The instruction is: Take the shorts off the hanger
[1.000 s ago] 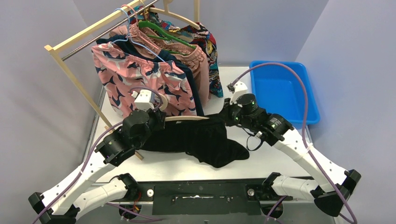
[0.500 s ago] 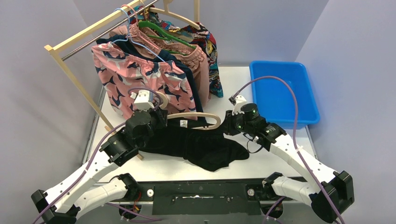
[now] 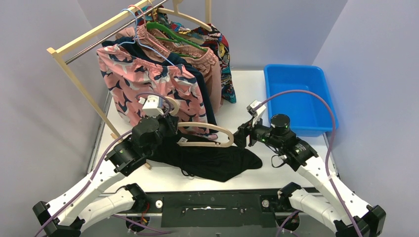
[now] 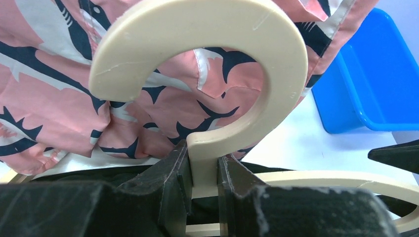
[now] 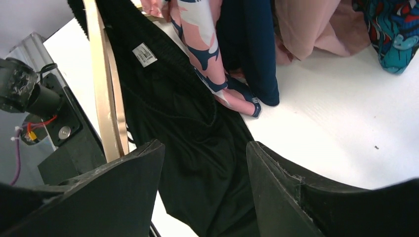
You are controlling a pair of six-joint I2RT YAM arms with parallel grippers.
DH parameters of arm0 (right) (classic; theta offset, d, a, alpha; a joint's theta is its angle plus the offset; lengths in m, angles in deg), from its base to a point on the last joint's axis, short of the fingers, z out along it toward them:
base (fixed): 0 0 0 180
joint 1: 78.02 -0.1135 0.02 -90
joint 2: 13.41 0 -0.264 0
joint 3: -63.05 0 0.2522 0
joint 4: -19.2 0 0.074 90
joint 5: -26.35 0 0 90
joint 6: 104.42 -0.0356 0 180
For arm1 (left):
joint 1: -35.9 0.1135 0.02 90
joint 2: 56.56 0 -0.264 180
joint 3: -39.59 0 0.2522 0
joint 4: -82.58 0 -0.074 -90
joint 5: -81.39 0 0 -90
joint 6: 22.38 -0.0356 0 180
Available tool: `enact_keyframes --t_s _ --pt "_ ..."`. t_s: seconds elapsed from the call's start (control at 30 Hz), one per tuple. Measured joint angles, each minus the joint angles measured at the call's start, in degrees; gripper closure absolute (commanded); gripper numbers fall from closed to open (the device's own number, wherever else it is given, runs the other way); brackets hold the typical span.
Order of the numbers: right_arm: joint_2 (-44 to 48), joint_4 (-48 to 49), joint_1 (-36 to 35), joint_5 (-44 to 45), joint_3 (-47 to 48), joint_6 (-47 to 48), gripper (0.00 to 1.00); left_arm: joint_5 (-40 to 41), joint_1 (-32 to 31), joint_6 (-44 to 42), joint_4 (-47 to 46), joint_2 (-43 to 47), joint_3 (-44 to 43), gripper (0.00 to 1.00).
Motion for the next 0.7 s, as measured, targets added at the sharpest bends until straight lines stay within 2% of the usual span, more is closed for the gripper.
enact_keyframes --t_s 0.17,0.43,0.6,0.7 --pt "1.60 -0.55 0.00 -1.14 -0.11 3.65 0.37 -1.01 0.00 0.07 0.35 0.02 0.00 1.00" --pt "6.71 -3.76 0.00 3.91 0.81 4.63 0.39 -1.03 0.00 1.09 2.71 1.09 0.00 1.00" --pt "5.79 -1.42 0.00 -2.73 2.71 2.14 0.42 -1.49 0.00 1.73 2.99 1.68 0.00 1.00" --pt "2.19 1.16 0.00 -8.22 3.21 -0.33 0.52 -2.14 0.00 1.75 3.08 1.66 0.00 1.00"
